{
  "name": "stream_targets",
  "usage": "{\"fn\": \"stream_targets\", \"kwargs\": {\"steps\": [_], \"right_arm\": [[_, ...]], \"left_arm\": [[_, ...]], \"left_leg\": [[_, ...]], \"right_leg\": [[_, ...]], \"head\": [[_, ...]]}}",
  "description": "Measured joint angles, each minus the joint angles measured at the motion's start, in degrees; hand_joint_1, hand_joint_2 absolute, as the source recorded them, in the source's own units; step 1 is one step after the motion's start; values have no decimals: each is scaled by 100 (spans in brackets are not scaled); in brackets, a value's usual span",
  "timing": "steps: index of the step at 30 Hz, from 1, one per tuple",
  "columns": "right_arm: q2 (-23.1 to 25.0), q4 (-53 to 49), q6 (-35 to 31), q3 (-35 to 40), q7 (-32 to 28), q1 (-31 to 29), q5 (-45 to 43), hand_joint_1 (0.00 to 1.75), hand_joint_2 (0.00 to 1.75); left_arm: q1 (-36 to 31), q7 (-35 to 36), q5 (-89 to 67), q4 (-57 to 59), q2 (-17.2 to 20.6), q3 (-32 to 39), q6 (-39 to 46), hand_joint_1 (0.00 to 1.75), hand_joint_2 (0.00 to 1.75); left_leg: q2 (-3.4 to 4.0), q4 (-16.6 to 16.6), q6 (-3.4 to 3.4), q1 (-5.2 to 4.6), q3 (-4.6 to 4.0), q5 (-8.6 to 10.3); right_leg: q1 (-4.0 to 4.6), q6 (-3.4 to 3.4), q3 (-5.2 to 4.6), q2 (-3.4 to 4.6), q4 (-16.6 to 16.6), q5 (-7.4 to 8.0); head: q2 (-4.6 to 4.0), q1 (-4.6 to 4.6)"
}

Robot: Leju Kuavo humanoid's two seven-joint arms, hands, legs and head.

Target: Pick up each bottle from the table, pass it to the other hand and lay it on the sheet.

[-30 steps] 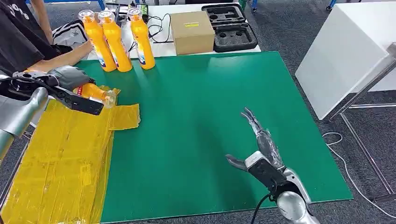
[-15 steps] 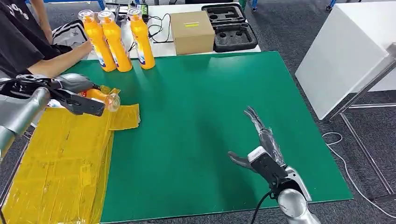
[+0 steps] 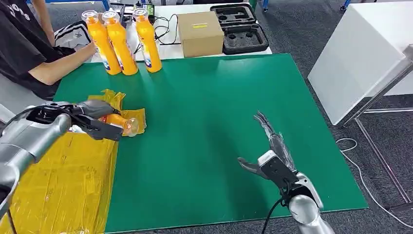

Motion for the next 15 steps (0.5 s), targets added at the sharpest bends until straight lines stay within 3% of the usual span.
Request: {"fn": "stream_targets", "kwargs": {"steps": [12, 13, 14, 15], "right_arm": [[0, 135, 15, 9, 26, -117, -79, 0, 175], [0, 140, 13, 9, 26, -124, -85, 0, 175], [0, 149, 15, 11, 28, -133, -85, 0, 175], [0, 155, 17, 11, 28, -137, -94, 0, 175]], "left_arm": [[285, 87, 81, 203, -220, -133, 203, 175, 175], [297, 90, 81, 219, -232, -153, 205, 148, 175], [297, 94, 81, 240, -245, -171, 212, 7, 175], [297, 96, 85, 254, -260, -173, 221, 0, 175]], "left_leg": [[-1, 0, 0, 0, 0, 0], [-1, 0, 0, 0, 0, 0], [-1, 0, 0, 0, 0, 0], [-1, 0, 0, 0, 0, 0]], "right_leg": [[0, 0, 1, -1, 0, 0], [0, 0, 1, 0, 0, 0], [0, 0, 1, 0, 0, 0], [0, 0, 1, 0, 0, 0]], "head": [[0, 2], [0, 0], [0, 2], [0, 0]]}}
